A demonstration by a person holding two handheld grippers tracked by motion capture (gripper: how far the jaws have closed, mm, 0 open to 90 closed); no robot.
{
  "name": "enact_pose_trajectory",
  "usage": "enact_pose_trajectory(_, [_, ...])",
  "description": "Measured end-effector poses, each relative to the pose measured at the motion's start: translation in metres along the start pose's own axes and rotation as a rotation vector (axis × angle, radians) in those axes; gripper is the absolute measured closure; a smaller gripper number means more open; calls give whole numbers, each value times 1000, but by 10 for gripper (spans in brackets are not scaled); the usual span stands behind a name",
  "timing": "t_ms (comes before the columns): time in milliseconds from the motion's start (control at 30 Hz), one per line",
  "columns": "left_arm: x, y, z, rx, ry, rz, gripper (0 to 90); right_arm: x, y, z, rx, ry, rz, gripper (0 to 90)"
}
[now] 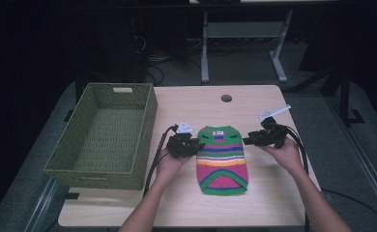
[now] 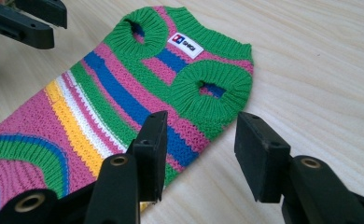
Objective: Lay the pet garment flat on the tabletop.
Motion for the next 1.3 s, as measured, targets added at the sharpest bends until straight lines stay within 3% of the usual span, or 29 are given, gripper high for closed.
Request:
enact_pose_trajectory(100, [1,1,-2,2,3,-4,659,1,-2,-3,1,0,12,542])
enact_pose_trajectory(467, [6,8,-13,-57,-23,-6,650,1,-7,-16,-5,-5,37,522])
enact_pose_trajectory(600, [7,11,-17,-67,-27,-10,641,5,-8,-20,-10,16,44,518])
enact_pose_trajectory(1067, [15,18,-22,-67,-19,-34,602,13,-14,-33,-18,40,60,510])
enact_pose_trajectory(1300, [20,19,-25,-50,-17,-34,555,20,-18,-35,12,40,51,487])
Point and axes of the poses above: each handheld gripper's, and its own axes: x roughly backward along the jaws, z roughly out of its top, y roughly to its right, the point moved 8 cm from there along -x, roughly forward along the jaws, and after that the axes turned 7 degrees about x, right-handed, at the moved point
